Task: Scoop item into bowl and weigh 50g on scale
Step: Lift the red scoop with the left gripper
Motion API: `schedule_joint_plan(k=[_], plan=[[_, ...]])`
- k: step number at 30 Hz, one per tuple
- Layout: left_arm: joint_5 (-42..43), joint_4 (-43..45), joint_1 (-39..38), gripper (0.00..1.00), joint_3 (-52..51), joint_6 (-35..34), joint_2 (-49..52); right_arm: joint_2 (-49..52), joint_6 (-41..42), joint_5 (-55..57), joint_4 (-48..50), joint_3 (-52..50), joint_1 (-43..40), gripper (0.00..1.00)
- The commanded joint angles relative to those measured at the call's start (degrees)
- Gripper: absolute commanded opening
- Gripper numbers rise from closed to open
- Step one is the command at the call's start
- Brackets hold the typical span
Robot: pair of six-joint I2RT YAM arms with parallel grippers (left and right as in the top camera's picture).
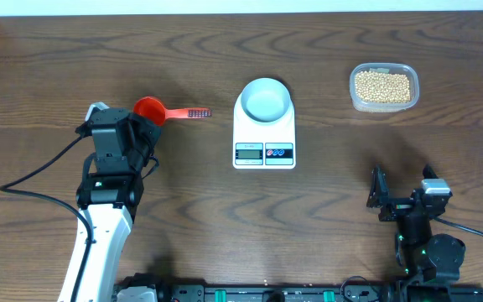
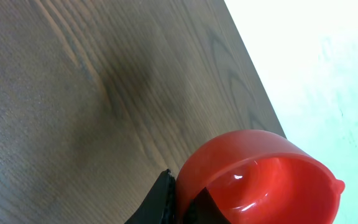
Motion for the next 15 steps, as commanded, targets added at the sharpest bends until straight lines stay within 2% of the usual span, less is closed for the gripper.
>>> schedule_joint_plan(k=[1,10,15], plan=[[-0.96,0.11,-0.17,0.07,0.52,-0.13,-0.02,-0.28,-0.52,-0.33,-0.2,-0.09,0.33,0.99],[-0.92,0.02,-0.17,0.07,0.5,-2.43,0.85,-0.28,-0.5,-0.57,1.73,-0.09,0.33,0.99],[-0.72,0.04,-0.17,0.07,0.5,-2.51,1.44,-0.28,-0.39,-4.46,4.57,-0.11,0.33,0.99]])
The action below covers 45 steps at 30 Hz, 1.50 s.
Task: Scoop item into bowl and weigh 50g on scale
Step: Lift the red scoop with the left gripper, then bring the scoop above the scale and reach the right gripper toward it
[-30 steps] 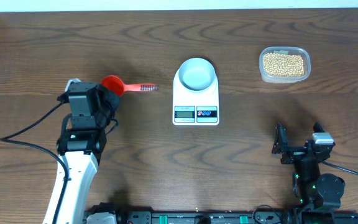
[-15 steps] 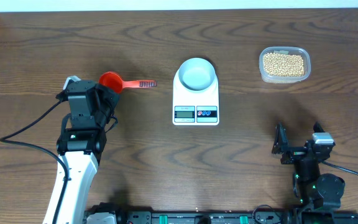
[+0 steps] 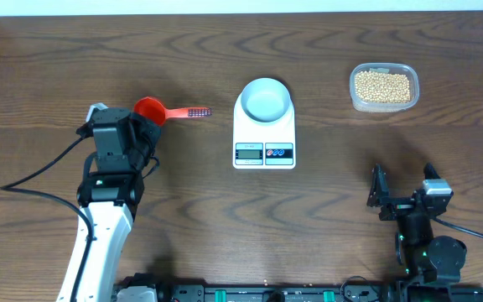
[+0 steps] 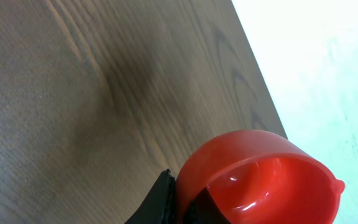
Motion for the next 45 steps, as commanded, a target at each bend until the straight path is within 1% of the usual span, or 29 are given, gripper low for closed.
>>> schedule_joint_plan(k=[1,7,11,17,23,30,31,33,34,36,38,42,45], plan=[[-0.66,0.07,-0.17,0.07,0.5,-0.83,0.44,-0.26,0.55,-3.67,2.51,-0.09,0.33,0.99],[-0.42,0.09,-0.17,0.07,0.5,-0.83,0.44,1.6,6.97,-3.93,7.72,-0.11,0.33,0.99],[-0.24,0.09,-0.17,0.07,0.5,-0.83,0.44,5.35,10.14,-5.64,12.68,-0.09,0.33,0.99],[1.38,0.09,-0.2,0.07,0.5,-0.83,0.44,16.9,12.2,-10.54,24.41,0.04,0.33,0.99],[2.97,0.11,-0.17,0.07,0.5,-0.81,0.44,29.33,13.53,-15.63,32.09,3.17,0.33,0.99],[4.52,0.11,-0.17,0.07,0.5,-0.81,0.44,45.46,13.55,-26.29,33.05,13.14,0.33,0.99],[5.64,0.11,-0.17,0.07,0.5,-0.81,0.44,49.62,13.73,-29.88,33.24,16.04,0.33,0.99],[7.06,0.17,-0.17,0.07,0.5,-0.83,0.44,53.86,14.64,-34.14,33.27,18.95,0.33,0.99],[9.09,0.5,-0.17,0.07,0.5,-0.83,0.44,57.94,15.82,-38.71,33.88,21.55,0.33,0.99],[11.67,0.96,-0.17,0.07,0.5,-0.83,0.44,61.88,17.55,-43.41,35.74,23.78,0.33,0.99],[13.84,1.25,-0.17,0.07,0.5,-0.83,0.44,65.22,19.65,-47.52,38.99,25.22,0.35,0.99],[17.05,1.66,-0.24,0.07,0.5,-1.07,0.44,70.66,27.8,-54.58,50.16,26.34,0.39,0.99],[17.35,1.88,-1.09,0.07,0.5,-1.92,0.44,72.65,33.66,-55.15,56.08,26.34,0.72,0.99]])
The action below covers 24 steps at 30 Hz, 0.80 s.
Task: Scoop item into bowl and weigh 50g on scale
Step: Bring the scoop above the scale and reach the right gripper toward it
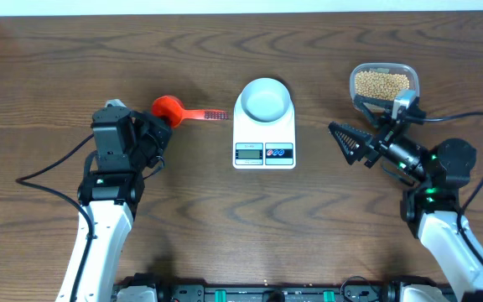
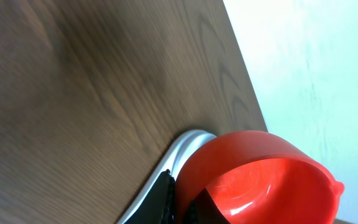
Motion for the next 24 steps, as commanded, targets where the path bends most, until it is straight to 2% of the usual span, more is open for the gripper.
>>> schedule_joint_plan(k=[1,4,10,16,24], plan=[[2.86,0.76,-1.38,0.07,0.5,-0.81,0.13,1.46,10.21,-5.55,2.73,1.07,0.63,0.99],[2.84,2.36,-3.52,0.07,0.5,-0.79,0.22,1.46,13.44,-3.78,2.73,1.05,0.83,0.99],[2.8,9.92,-9.18,0.07,0.5,-0.76,2.27,1.57,13.53,4.07,2.69,1.05,5.16,0.99],[2.84,14.1,-13.25,0.07,0.5,-0.79,6.29,2.43,4.96,5.49,2.64,1.07,12.96,0.98],[2.86,18.32,-18.36,0.07,0.5,-0.72,9.49,5.6,3.52,9.88,2.67,1.07,18.67,0.9]])
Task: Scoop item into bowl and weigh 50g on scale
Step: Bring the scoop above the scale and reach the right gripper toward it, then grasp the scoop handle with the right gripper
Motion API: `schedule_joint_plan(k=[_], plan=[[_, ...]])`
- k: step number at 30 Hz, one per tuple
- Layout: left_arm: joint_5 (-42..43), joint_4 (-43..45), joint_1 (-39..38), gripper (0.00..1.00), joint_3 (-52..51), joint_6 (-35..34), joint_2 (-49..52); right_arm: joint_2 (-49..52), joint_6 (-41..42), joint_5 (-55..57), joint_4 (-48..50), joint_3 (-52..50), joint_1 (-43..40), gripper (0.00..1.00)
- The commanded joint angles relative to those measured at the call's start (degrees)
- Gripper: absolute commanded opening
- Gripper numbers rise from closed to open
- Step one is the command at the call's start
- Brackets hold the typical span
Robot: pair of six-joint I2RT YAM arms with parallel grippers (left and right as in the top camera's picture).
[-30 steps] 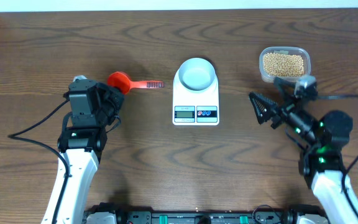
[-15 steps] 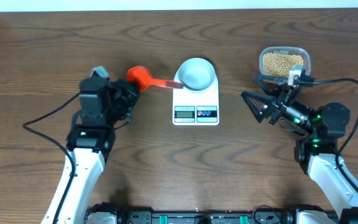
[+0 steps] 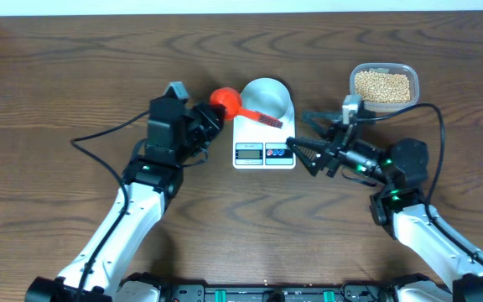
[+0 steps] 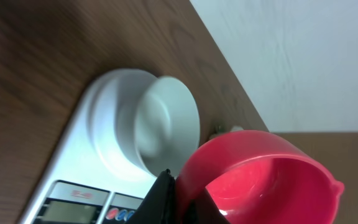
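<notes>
My left gripper (image 3: 206, 116) is shut on the red scoop (image 3: 224, 99), gripping it at the cup; the handle points right over the white scale (image 3: 263, 143). In the left wrist view the scoop's cup (image 4: 263, 180) looks empty and fills the lower right, with the pale bowl (image 4: 166, 124) on the scale (image 4: 73, 174) behind it. The bowl (image 3: 268, 95) looks empty. My right gripper (image 3: 301, 151) is open just right of the scale, fingers pointing left toward the scoop's handle. A clear tub of soybeans (image 3: 383, 85) stands at the back right.
The scale's display and buttons (image 3: 263, 152) face the front edge. Cables trail from both arms across the table (image 3: 74, 50). The table's far edge runs close behind the bowl and the tub.
My left gripper has carried the scoop right, from left of the scale to over its left corner. The right gripper has moved left from beside the tub to the scale's right edge.
At first my left gripper held the scoop far left of the scale while the right arm sat folded at the front right. Then the right arm had reached out near the tub and the scoop stood nearer the scale. Now both grippers meet at the scale.
</notes>
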Motion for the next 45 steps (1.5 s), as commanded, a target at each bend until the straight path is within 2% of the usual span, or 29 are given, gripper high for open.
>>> schedule_joint_plan(k=[1,9,19,30,45], plan=[[0.68,1.11,-2.12,0.07,0.5,-0.44,0.68,1.46,-2.12,2.91,0.37,0.96,1.75,0.88],[0.66,1.68,-6.36,0.07,0.5,2.12,0.76,2.4,-2.12,2.97,0.37,1.03,2.12,0.64],[0.44,3.02,-8.74,0.07,0.5,2.12,0.81,2.4,-2.1,2.93,0.33,1.03,2.14,0.45],[0.44,4.46,-10.23,0.07,0.5,4.24,0.81,2.4,-2.12,3.85,0.11,1.03,3.93,0.33],[0.46,4.55,-10.23,0.07,0.5,5.35,0.81,2.4,-2.1,4.2,-2.27,1.03,3.96,0.23]])
